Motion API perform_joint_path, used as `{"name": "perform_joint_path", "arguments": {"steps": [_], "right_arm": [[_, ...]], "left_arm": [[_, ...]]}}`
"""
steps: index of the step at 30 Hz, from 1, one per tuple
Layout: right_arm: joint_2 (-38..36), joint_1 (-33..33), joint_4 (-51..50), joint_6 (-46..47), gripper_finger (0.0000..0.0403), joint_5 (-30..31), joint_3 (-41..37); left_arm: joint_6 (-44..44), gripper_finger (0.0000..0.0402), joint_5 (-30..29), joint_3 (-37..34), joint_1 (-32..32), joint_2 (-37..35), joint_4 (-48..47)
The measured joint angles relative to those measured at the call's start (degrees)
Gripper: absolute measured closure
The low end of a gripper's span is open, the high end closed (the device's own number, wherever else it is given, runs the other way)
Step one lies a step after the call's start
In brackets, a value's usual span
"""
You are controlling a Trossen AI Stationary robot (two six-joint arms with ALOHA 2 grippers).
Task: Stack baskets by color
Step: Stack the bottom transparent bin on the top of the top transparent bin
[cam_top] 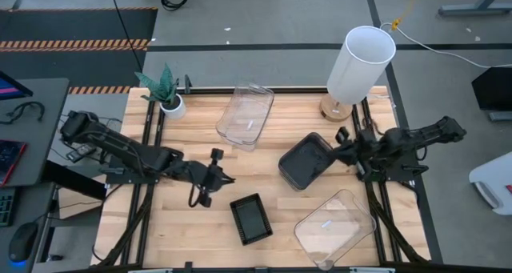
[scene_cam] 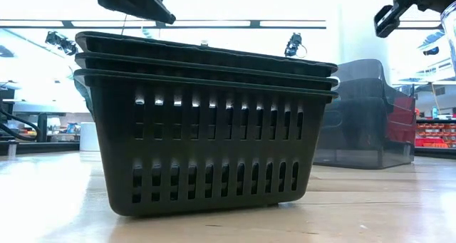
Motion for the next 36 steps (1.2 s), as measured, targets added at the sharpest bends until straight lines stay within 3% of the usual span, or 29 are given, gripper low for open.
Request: {"name": "perform_joint_path", "arguments": {"steps": [8, 15, 24, 36], "right_arm": [[19.74, 0.15, -19.07, 8.60, 0.0386, -4.23, 12.66], [36.68, 1.73, -28.64, 12.97, 0.0386, -8.62, 24.28], [54.93, 6.42, -44.71, 14.54, 0.0382, -9.02, 41.42], [76.41, 10.60, -69.38, 13.44, 0.0297, -15.21, 62.64]], "left_arm": [[-1.73, 0.0378, -0.35, -4.74, 0.91, -7.62, 0.44], [-3.01, 0.0384, -0.41, -7.58, 1.22, -12.84, 0.73], [-4.20, 0.0373, -0.39, -8.26, 1.23, -16.42, 1.21], [-5.52, 0.0373, -0.38, -8.28, 1.29, -16.90, 0.08]]}}
